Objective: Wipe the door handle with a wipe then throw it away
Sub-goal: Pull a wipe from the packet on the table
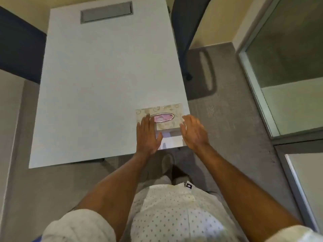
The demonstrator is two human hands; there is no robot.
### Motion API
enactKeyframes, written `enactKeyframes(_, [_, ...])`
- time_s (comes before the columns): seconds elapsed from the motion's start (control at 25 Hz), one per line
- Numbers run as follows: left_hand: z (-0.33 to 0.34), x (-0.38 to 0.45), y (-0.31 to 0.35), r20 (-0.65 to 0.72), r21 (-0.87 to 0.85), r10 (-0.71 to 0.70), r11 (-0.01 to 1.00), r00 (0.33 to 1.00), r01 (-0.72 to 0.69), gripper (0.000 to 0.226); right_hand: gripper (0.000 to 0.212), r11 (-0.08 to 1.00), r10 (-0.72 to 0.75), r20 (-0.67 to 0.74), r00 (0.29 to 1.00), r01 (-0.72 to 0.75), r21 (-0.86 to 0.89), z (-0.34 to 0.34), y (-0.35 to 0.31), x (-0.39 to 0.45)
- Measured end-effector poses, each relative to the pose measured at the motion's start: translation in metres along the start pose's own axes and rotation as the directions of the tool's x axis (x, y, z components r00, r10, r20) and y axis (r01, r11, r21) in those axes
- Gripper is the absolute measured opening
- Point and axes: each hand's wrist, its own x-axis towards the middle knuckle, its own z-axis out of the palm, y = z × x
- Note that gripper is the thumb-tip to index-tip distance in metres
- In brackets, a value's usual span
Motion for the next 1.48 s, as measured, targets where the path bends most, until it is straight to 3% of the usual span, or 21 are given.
enactKeyframes(0.12, [-0.002, 0.019, -0.030, 0.050, -0.088, -0.060, 0.994, 0.997, 0.064, 0.075, 0.037, 0.999, -0.046, 0.020, 0.999, 0.046, 0.004, 0.018, -0.033, 0.024])
enactKeyframes(0.28, [0.006, 0.040, -0.053, 0.115, -0.058, -0.037, 0.997, 0.993, 0.044, 0.072, 0.031, 0.992, -0.094, 0.071, 0.993, 0.099, -0.076, 0.034, -0.054, 0.053])
enactKeyframes(0.6, [0.030, 0.056, -0.067, 0.116, -0.106, 0.012, 0.994, 0.993, 0.000, 0.081, 0.035, 0.957, -0.140, 0.194, 0.971, 0.183, -0.225, 0.045, -0.067, 0.084])
enactKeyframes(0.88, [0.034, 0.058, -0.072, 0.121, -0.114, 0.013, 0.993, 0.993, 0.001, 0.080, 0.014, 0.799, -0.168, 0.306, 0.937, 0.312, -0.514, 0.044, -0.085, 0.099])
enactKeyframes(1.28, [0.042, 0.059, -0.076, 0.104, -0.121, 0.012, 0.993, 0.995, 0.000, 0.081, 0.015, 0.730, -0.262, 0.444, 0.857, 0.477, -0.489, 0.043, -0.088, 0.119])
enactKeyframes(1.48, [0.043, 0.059, -0.077, 0.105, -0.101, 0.013, 0.995, 0.994, -0.002, 0.083, 0.016, 0.718, -0.352, 0.427, 0.833, 0.533, -0.448, 0.039, -0.080, 0.120])
